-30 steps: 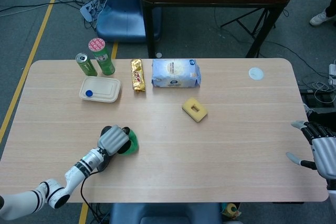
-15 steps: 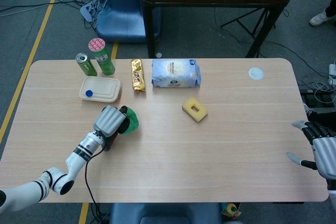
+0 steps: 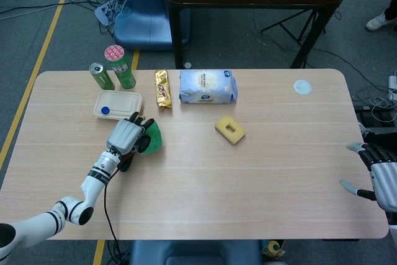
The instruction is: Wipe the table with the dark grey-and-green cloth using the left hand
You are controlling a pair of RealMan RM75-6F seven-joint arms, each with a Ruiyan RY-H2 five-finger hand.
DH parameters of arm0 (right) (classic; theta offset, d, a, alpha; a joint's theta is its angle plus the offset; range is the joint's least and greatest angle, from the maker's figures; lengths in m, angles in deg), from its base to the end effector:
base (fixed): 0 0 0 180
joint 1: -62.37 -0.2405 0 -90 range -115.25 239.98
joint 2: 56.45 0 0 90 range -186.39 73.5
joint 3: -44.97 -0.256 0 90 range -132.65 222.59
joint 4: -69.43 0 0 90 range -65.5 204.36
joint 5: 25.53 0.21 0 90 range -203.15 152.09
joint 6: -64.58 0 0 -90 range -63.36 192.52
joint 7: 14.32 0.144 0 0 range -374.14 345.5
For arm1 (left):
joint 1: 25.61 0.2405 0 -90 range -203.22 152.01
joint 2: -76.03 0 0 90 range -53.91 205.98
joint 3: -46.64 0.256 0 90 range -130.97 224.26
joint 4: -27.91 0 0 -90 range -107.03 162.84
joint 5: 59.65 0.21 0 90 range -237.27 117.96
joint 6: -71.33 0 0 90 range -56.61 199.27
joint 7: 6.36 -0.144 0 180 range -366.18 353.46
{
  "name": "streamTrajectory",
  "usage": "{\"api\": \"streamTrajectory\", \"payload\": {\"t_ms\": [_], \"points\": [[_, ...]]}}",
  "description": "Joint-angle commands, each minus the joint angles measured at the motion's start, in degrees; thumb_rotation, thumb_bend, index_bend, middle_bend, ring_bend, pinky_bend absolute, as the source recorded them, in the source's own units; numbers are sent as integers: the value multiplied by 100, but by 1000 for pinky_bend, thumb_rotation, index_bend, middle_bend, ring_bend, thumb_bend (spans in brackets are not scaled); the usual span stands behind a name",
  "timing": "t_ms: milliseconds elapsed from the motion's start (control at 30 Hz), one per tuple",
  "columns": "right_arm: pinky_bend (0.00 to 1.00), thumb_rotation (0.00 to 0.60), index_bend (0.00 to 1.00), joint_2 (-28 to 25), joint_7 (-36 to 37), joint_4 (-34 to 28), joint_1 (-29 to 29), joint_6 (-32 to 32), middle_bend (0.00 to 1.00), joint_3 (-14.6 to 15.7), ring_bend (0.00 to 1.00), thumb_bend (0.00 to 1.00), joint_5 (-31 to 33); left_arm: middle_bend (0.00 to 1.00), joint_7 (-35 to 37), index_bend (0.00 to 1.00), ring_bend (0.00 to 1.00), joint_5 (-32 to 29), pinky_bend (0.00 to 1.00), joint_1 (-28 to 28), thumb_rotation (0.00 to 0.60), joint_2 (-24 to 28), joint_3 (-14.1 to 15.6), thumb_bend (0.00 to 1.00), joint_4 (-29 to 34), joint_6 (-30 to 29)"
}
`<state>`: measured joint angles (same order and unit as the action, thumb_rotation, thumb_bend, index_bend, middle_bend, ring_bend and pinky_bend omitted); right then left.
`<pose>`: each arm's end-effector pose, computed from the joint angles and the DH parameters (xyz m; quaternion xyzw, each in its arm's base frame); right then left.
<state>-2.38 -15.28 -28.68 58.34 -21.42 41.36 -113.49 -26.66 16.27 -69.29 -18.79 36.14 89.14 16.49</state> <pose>-0.2971 -0.1784 0.2062 0.6141 -0.3464 0.3749 0.6020 -0.1828 0.3910 -0.0123 -0.7740 -0.2197 -0.3225 0.4986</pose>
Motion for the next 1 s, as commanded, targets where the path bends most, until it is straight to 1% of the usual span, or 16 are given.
{"api": "streamTrajectory", "payload": {"t_ms": [33, 100, 200, 267, 467, 700, 867, 1000], "points": [[289, 600, 268, 2, -5, -8, -10, 5, 281, -2, 229, 99, -15, 0, -28, 0, 20, -65, 321, 53, 600, 106, -14, 241, 168, -56], [289, 600, 269, 2, -11, -15, -18, 10, 281, -3, 229, 99, -26, 0, -21, 0, 15, -111, 284, 75, 600, 170, -17, 236, 301, -54], [289, 600, 268, 3, -34, -33, -31, 24, 281, -7, 229, 99, -29, 0, -109, 0, 0, -218, 231, 149, 600, 339, -4, 189, 632, -86], [289, 600, 268, 2, -45, -43, -33, 23, 282, -4, 229, 99, -39, 0, -184, 0, 0, -255, 225, 176, 600, 390, -5, 170, 746, -148], [289, 600, 269, -10, -57, -62, -45, 35, 281, -7, 229, 99, -45, 0, -255, 0, 0, -338, 219, 321, 600, 635, 58, 169, 1103, -282], [289, 600, 268, -23, -65, -56, -85, 108, 282, -7, 229, 100, -36, 0, -64, 0, 0, -347, 219, 772, 600, 1154, 192, 169, 1679, -760], [289, 600, 269, -8, -45, -17, -145, 209, 308, 10, 229, 99, -67, 0, -47, 0, 0, -427, 219, 1296, 600, 1697, 316, 169, 2293, -1328], [289, 600, 269, 29, 12, 29, -225, 332, 311, 23, 229, 99, -100, 0, -14, 0, 0, -546, 219, 1688, 600, 2044, 420, 169, 2714, -1678]]}}
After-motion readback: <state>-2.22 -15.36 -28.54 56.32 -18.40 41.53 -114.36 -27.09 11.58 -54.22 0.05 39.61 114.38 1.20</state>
